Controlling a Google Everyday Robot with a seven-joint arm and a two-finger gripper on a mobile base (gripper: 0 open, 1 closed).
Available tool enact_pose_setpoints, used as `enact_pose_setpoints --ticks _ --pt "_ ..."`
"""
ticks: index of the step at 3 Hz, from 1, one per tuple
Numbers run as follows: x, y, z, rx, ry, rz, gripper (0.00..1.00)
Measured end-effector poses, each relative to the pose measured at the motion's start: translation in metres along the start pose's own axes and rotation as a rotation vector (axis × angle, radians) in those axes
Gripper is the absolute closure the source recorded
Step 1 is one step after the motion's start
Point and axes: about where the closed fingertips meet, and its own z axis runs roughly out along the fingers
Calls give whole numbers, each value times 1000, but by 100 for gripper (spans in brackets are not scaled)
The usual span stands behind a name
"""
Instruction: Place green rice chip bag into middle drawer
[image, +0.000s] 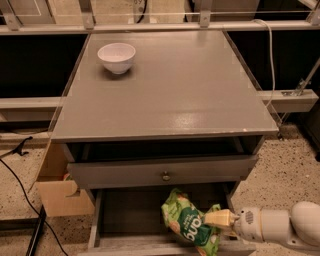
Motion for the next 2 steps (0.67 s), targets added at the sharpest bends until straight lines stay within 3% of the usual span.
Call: enact_pose_setpoints --ticks 2 --pt "24 17 30 5 12 -9 100"
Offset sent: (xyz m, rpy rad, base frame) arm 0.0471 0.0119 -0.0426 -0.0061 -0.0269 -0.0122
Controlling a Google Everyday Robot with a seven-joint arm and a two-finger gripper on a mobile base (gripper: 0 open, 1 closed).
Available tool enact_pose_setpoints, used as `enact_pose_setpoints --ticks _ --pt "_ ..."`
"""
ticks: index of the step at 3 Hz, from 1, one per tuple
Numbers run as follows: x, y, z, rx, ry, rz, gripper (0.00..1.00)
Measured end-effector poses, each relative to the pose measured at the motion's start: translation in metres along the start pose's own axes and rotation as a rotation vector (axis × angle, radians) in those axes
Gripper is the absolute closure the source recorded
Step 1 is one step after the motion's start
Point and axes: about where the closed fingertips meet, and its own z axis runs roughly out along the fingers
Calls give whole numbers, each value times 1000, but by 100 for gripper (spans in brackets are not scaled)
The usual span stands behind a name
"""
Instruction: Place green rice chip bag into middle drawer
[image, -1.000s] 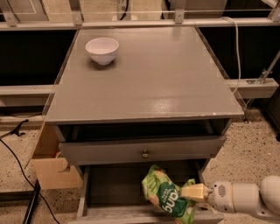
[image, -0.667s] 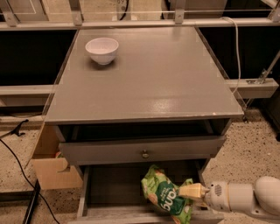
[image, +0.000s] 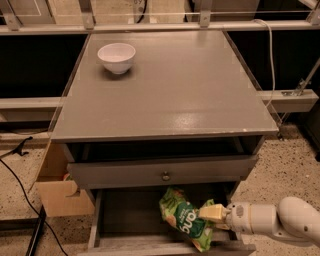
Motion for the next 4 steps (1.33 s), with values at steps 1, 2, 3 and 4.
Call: enact_pose_setpoints --ticks 1,2,3,4 --pt "10 3 15 1 0 -10 100" --pt "17 6 32 3 8 -8 100" --pt "20 8 49 7 17 -2 100" --pt "29 15 93 -1 72 -13 100"
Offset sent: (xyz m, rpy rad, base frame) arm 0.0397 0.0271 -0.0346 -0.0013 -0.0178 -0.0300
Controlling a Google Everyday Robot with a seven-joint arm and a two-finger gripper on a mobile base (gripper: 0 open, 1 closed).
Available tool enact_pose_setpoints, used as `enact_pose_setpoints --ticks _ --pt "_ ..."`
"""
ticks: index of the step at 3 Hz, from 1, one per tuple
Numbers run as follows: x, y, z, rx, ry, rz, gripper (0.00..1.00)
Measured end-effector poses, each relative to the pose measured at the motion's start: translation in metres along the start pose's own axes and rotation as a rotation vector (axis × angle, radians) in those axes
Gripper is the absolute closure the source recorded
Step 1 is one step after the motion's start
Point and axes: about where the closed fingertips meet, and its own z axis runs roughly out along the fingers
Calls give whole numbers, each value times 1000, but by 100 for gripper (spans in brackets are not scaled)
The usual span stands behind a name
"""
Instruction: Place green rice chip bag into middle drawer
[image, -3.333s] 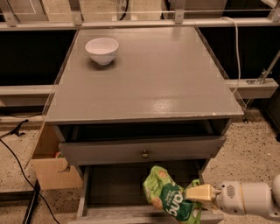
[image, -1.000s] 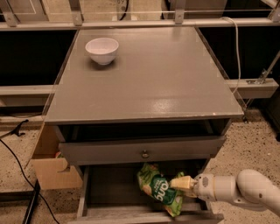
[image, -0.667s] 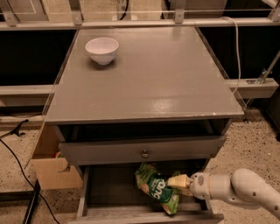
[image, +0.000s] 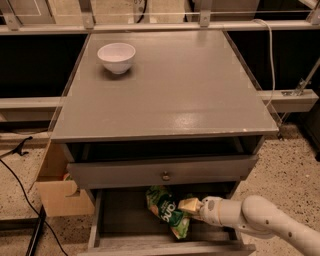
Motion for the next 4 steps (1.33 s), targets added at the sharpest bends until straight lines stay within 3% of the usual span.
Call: enact_pose_setpoints --ticks 4 --pt "23 20 17 10 38 0 100"
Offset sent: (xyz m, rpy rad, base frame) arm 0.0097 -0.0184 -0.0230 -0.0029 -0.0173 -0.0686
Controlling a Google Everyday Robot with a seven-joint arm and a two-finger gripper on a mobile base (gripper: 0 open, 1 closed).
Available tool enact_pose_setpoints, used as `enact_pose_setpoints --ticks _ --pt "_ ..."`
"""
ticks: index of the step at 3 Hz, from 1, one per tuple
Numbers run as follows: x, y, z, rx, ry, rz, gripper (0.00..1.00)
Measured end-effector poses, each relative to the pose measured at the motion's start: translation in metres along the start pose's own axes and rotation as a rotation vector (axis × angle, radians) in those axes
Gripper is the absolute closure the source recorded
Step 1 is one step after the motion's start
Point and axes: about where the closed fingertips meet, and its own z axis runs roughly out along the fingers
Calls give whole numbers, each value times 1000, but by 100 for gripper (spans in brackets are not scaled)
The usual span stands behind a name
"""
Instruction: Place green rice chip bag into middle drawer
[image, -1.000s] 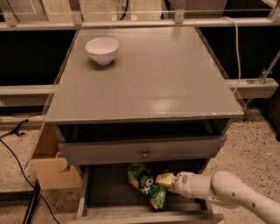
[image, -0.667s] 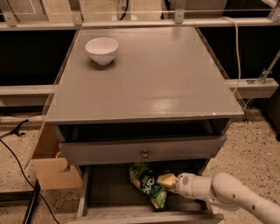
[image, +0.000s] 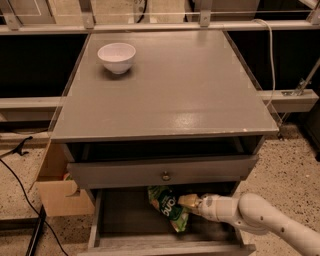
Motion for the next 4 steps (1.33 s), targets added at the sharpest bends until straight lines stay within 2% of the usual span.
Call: enact_pose_setpoints --ticks 1,2,4 --pt "13 9 35 13 -37 6 100" --pt "13 8 35 13 -38 5 97" --pt "13 8 35 13 -38 5 50"
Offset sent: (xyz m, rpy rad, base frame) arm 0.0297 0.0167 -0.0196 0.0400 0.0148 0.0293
